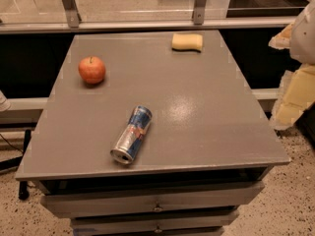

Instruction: Move apple near sponge

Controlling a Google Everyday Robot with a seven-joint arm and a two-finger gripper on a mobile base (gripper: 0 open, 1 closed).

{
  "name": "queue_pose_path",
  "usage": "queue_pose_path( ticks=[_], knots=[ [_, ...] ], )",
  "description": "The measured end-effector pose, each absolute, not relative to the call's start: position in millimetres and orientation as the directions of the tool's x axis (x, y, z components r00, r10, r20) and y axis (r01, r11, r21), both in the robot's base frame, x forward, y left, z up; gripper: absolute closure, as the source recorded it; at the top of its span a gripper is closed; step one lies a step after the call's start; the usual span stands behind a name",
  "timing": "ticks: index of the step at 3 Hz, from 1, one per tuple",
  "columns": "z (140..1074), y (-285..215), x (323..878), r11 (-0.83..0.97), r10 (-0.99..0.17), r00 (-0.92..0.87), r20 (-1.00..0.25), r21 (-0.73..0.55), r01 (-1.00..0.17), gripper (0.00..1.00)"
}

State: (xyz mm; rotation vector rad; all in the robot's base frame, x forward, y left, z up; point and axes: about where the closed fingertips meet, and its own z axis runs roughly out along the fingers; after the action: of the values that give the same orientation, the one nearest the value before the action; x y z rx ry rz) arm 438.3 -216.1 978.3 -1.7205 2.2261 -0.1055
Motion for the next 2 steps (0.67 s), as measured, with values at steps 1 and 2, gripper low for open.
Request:
queue_pose_path(
  ticks=[1,2],
  knots=[
    [978.3,-216.1,438.3,0.270,-0.953,-0.220,-0.209,-0.254,-0.929,0.00],
    [978.3,-212.5,440.1,0.272,-0.949,-0.215,-0.232,-0.254,-0.928,0.00]
  ],
)
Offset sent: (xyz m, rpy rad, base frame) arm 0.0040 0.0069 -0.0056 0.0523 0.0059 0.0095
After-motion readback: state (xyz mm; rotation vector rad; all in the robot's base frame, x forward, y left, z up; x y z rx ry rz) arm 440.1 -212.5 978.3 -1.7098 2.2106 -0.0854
